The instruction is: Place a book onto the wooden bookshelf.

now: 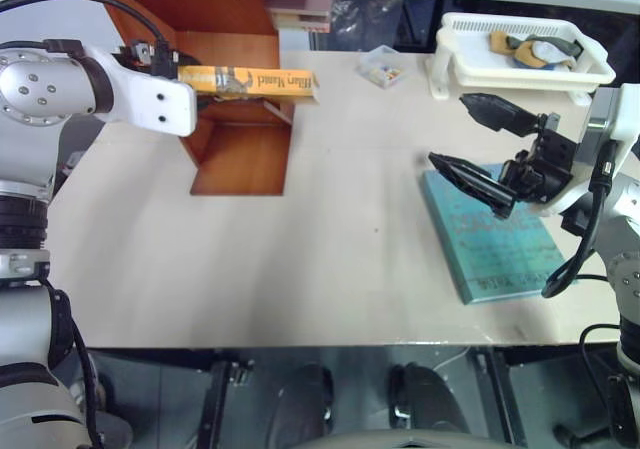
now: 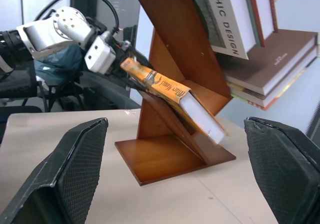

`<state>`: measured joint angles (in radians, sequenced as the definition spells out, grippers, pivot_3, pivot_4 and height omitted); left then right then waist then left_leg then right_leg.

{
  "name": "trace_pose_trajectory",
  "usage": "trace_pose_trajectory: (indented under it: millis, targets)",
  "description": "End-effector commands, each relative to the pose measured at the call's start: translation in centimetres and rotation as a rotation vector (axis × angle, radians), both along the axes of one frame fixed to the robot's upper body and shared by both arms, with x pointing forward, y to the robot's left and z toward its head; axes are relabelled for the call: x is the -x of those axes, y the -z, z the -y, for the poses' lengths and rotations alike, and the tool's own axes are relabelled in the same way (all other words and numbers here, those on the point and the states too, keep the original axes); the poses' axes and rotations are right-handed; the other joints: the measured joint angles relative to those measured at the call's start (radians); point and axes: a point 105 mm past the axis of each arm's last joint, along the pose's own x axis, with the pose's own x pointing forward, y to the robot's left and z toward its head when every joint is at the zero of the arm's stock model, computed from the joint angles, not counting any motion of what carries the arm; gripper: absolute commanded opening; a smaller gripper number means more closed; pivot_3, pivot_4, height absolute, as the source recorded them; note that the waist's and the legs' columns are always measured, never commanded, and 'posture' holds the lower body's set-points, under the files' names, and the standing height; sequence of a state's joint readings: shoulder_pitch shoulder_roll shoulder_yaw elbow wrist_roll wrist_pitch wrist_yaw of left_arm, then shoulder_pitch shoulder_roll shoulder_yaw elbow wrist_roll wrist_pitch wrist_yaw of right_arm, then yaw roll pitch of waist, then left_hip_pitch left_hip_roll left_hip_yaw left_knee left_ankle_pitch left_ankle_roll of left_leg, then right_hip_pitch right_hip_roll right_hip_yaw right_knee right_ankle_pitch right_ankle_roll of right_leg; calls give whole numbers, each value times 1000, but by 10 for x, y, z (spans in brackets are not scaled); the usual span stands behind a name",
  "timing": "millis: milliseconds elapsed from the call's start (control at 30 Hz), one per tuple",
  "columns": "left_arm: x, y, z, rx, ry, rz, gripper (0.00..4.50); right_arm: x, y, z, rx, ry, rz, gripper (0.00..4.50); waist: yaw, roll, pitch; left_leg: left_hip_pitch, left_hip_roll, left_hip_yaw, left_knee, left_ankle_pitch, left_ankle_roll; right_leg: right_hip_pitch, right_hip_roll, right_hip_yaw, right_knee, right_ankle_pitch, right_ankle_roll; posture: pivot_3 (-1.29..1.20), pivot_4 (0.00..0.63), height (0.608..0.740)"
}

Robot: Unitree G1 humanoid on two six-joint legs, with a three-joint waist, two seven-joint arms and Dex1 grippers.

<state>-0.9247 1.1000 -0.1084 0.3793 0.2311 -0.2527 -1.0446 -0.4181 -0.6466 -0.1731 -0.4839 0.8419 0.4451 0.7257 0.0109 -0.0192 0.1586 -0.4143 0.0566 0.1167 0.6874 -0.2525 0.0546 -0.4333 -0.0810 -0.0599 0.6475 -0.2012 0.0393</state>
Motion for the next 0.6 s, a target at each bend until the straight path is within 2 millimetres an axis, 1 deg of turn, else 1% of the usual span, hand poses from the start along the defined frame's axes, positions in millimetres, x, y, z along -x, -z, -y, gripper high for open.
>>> trace_pose_trajectory:
  millis: [33,100,167,233,267,300,333,400,433,467,500,533,567,600]
  targets:
    - [13,-12,-5,47,31,50,4471,6,-9,4,-3,18,32,4500,-2,-1,0,-1,0,0,0,0,0,-1,0,0,0,0,0,0,150,740]
    - [23,-16,-6,96,62,79,4471,6,-8,7,3,34,21,4500,-2,-1,0,-2,1,-1,0,0,0,-2,0,1,-1,1,-1,0,150,740]
    - [33,-28,-7,199,87,147,4471,6,-4,10,24,65,0,4500,-2,-1,0,-2,1,-1,-1,0,0,-3,0,2,-2,3,-2,0,150,740]
    - [46,-39,-5,377,128,181,4471,5,0,10,43,101,-28,4500,-1,-1,1,-4,0,-1,-2,0,0,-5,0,3,-3,3,-1,0,150,740]
    - [51,-43,-4,507,138,178,4471,6,3,7,55,110,-43,4500,-2,-1,1,-5,0,-1,-2,0,0,-5,0,3,-4,3,-1,0,150,740]
    - [59,-44,0,640,186,142,4471,7,7,3,78,117,-61,4500,-2,-1,1,-5,0,-1,-2,0,0,-6,0,3,-4,4,-1,0,150,740]
    - [66,-42,5,715,230,100,4471,6,12,0,107,131,-78,4500,-1,-1,1,-6,1,-1,-2,0,0,-6,0,3,-4,4,-1,0,150,740]
    - [79,-34,10,907,232,11,4471,5,32,-6,229,168,-88,4500,-2,-1,1,-6,1,-1,-2,2,-3,-6,-1,3,-3,3,0,0,150,740]
    - [83,-22,19,1010,223,-43,4471,5,42,-10,276,175,-101,4500,-4,-1,1,-5,1,-1,-2,2,-3,-6,0,3,-4,2,3,0,150,740]
    - [87,-14,25,1078,210,-84,4471,5,49,-11,304,178,-109,4500,-6,-2,1,-4,1,-1,-2,2,-3,-5,-1,4,-3,1,3,0,150,740]
    - [93,10,40,1152,203,-152,4471,4,57,-13,311,186,-128,4500,-6,-2,1,-2,1,-2,-3,1,-3,-4,-1,4,-4,1,3,0,150,740]
    - [99,37,51,1208,167,-216,4471,4,65,-14,326,194,-144,4500,-7,-1,0,-2,1,-2,-2,1,-3,-3,-2,3,-3,1,3,0,150,740]
    - [104,54,58,1245,137,-253,4471,3,70,-15,335,198,-152,4500,-9,0,0,-2,1,-2,-3,1,-3,-2,-3,4,-5,1,3,0,150,740]
    - [113,72,65,1240,122,-311,4471,2,73,-14,316,205,-185,4500,-11,-4,1,1,0,-2,-3,1,-3,0,-5,4,-4,1,3,0,150,740]
